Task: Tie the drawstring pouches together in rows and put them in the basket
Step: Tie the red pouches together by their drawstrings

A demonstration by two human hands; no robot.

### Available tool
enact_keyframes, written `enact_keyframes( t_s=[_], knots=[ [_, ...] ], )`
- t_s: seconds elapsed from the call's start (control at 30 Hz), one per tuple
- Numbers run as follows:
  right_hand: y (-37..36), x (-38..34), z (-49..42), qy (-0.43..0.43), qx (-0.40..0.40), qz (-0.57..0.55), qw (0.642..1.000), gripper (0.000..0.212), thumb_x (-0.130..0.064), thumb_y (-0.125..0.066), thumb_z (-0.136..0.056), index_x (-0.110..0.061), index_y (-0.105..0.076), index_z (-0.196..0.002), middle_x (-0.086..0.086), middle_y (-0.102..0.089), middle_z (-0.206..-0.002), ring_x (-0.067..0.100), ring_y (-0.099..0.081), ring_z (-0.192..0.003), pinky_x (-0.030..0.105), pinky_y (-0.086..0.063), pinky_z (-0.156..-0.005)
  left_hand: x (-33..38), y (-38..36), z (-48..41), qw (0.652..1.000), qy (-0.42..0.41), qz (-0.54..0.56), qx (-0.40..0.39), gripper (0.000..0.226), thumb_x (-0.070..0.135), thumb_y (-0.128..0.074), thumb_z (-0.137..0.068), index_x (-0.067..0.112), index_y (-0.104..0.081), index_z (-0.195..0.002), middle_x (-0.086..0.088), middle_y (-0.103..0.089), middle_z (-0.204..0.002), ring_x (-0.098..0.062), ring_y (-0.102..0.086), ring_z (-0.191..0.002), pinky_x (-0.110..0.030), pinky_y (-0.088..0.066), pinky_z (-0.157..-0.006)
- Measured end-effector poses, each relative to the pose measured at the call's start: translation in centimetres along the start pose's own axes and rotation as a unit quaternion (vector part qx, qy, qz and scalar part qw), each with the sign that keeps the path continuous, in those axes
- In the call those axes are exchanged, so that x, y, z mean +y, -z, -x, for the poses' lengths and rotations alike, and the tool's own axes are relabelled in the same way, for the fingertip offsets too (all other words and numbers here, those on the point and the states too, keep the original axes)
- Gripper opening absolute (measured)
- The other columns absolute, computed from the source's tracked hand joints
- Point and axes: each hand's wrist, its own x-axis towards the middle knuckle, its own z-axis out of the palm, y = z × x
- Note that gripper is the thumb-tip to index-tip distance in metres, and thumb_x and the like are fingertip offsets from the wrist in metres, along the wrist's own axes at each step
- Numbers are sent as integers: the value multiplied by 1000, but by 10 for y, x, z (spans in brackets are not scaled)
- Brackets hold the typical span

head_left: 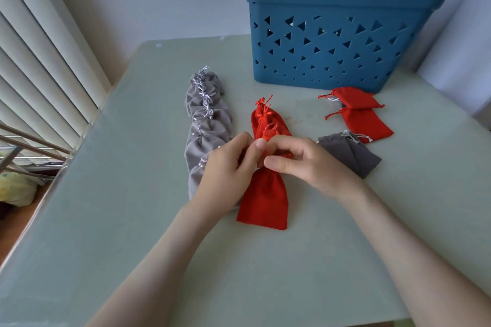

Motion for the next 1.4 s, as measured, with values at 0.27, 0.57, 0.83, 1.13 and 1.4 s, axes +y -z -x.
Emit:
enact_keyframes(
  t_s=[0.27, 0.57, 0.83, 1.13, 1.4],
  knots=[
    [0, -3, 0, 1, 14, -38, 999, 11, -17, -59, -86, -17, -65, -77, -6, -61, -76, 4, -53, -76, 17, -42, -76, 6, 2, -4, 972, 131, 191, -48, 50, 39, -44, -96, -5, -46, -72, -1, -37, -56, -12, -32, -53, -26, -28, -52],
    [-1, 3, -3, -19, 13, -77, 997, 8, -16, -61, -81, -11, -64, -86, 9, -60, -80, 7, -54, -72, 15, -45, -69, 3, 3, -6, 947, 160, 266, -81, 36, 41, -48, -87, 17, -55, -62, 3, -40, -48, -6, -33, -46, -17, -28, -46],
    [2, 0, -2, 30, 51, -71, 996, 6, -13, -61, -84, -18, -61, -80, -8, -66, -77, 5, -58, -79, 15, -45, -76, -4, 7, -7, 920, 147, 328, -154, 20, 22, -47, -96, 9, -60, -87, 8, -59, -66, -4, -48, -62, -14, -41, -61],
    [-3, 6, -4, 53, 90, 48, 993, 16, -7, -59, -92, -21, -56, -84, -17, -56, -74, -2, -50, -73, 13, -40, -72, -4, 0, -7, 947, 214, 233, -58, 16, 21, -55, -95, 11, -56, -82, 10, -53, -55, -5, -37, -44, -17, -30, -42],
    [-5, 9, -8, 58, 114, 25, 991, 12, -10, -61, -91, -20, -54, -89, -17, -62, -74, 4, -52, -76, 19, -41, -74, 1, -3, -4, 968, 148, 188, -71, 21, 17, -54, -96, 16, -61, -76, 17, -48, -52, 2, -39, -50, -12, -32, -50]
  ],
)
